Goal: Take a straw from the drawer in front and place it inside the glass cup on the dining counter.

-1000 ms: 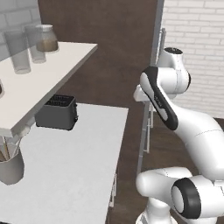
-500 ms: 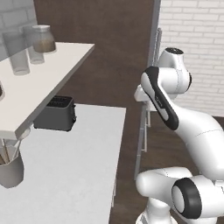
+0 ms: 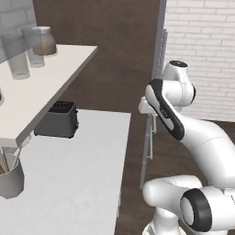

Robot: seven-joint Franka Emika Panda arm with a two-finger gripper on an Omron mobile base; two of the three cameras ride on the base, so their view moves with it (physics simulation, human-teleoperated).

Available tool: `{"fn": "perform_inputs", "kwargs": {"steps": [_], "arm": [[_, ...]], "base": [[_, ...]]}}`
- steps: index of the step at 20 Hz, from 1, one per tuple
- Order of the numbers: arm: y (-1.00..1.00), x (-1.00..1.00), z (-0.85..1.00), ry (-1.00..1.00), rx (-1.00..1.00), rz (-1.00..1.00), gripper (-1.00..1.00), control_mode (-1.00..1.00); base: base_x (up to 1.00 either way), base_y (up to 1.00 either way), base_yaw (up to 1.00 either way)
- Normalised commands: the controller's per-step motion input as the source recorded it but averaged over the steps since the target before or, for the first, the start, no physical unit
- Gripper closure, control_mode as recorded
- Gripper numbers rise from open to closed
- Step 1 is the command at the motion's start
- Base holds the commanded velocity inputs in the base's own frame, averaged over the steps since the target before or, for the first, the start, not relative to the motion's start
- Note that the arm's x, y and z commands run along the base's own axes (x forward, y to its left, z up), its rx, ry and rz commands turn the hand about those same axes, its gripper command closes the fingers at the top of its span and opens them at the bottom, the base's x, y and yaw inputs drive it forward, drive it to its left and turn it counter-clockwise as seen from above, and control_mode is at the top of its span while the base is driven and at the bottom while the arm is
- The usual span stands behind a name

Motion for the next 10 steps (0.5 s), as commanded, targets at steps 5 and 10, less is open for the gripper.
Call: {"fn": "perform_inputs", "kwargs": {"steps": [5, 10], "arm": [[-0.2, 0.08, -1.0, 0.0, 0.29, -0.08, -1.0, -1.0], [-0.54, 0.04, -1.0, 0.01, 0.51, 0.0, -1.0, -1.0]], "base": [[0.0, 0.0, 0.0], [0.0, 0.0, 0.0]]}}
